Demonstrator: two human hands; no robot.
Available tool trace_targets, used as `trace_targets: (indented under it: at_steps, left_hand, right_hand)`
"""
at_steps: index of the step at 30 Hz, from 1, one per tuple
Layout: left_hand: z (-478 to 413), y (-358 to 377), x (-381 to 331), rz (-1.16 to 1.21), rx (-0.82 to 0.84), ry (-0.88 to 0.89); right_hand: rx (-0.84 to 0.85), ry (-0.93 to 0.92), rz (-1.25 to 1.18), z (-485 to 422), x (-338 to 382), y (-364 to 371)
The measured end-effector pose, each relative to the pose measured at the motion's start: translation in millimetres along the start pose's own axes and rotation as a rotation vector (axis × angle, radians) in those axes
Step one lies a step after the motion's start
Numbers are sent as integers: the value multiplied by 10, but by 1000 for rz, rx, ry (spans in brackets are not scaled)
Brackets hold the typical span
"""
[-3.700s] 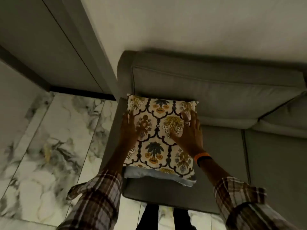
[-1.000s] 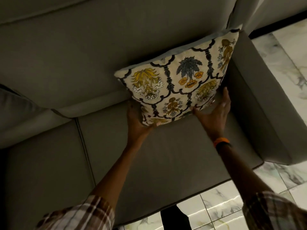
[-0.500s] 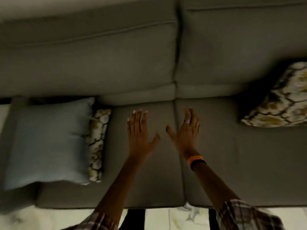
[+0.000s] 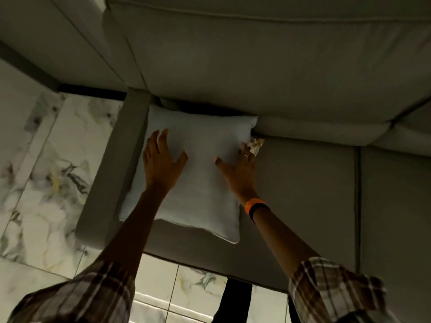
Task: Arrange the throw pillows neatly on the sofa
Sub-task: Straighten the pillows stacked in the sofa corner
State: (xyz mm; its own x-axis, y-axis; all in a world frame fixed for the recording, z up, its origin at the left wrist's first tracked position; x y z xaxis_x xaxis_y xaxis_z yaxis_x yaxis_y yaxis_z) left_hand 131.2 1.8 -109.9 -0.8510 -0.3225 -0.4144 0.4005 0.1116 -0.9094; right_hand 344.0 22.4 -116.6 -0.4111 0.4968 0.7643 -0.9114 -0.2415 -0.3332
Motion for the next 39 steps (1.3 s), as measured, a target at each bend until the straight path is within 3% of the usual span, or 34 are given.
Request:
trace_targets:
  at_steps: [6, 9, 13, 15, 18, 20, 22, 24, 26, 28, 29, 31, 35, 39]
  left_hand:
    - [-185, 139, 677, 244, 199, -322]
    - [-250, 173, 762, 320, 229, -397]
    - [-305, 85, 657, 366, 219, -363]
    - [-312, -86, 489, 471, 223, -326]
    - [-197, -350, -74, 614, 306, -185]
    - [15, -462, -584, 767, 454, -61]
    - [294, -496, -1001, 1010, 591, -42]
    - [469, -487, -1100, 1226, 565, -181]
    - [512, -401, -1001, 1339, 512, -250]
    - [496, -217, -825, 1283, 520, -300]
    - [474, -94, -772, 1234, 537, -355]
    - [490, 227, -763, 1116, 591, -427]
    - [628, 912, -1074, 944, 674, -397]
    - [880, 1540, -1450, 881, 729, -376]
  right_hand:
    - [-108, 180, -62, -277, -54, 224]
    - [-56, 329, -330, -342, -141, 212]
    - [80, 336, -508, -197, 12, 85]
    - [70, 288, -528, -79, 193, -49]
    - [-69, 190, -493, 225, 543, -412]
    - [-231, 108, -335, 513, 848, -636]
    - [-280, -6, -168, 817, 1111, -717]
    - [-127, -67, -119, 964, 1188, -625]
    - [205, -29, -185, 916, 1110, -465]
    - [481, 101, -368, 721, 840, -286]
    - [531, 191, -439, 569, 635, -207]
    - [447, 320, -458, 230, 126, -142]
    - [143, 227, -409, -65, -704, -534]
    - [-446, 58, -204, -178, -1397, -1319]
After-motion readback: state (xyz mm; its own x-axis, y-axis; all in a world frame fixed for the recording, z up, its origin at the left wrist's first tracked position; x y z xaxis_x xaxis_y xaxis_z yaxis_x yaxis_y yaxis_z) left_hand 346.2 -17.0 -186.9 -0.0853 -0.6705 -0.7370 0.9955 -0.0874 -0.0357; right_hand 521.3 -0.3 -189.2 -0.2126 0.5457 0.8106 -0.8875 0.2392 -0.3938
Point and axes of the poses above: each hand's wrist, its own z-axis away from the middle knuckle, its own y-axis out of the palm, x = y × z, the point moved 2 cm from there along -z, towards the middle knuckle, and after that the axes turned 5 degrees about y, right-handed, at the moved point
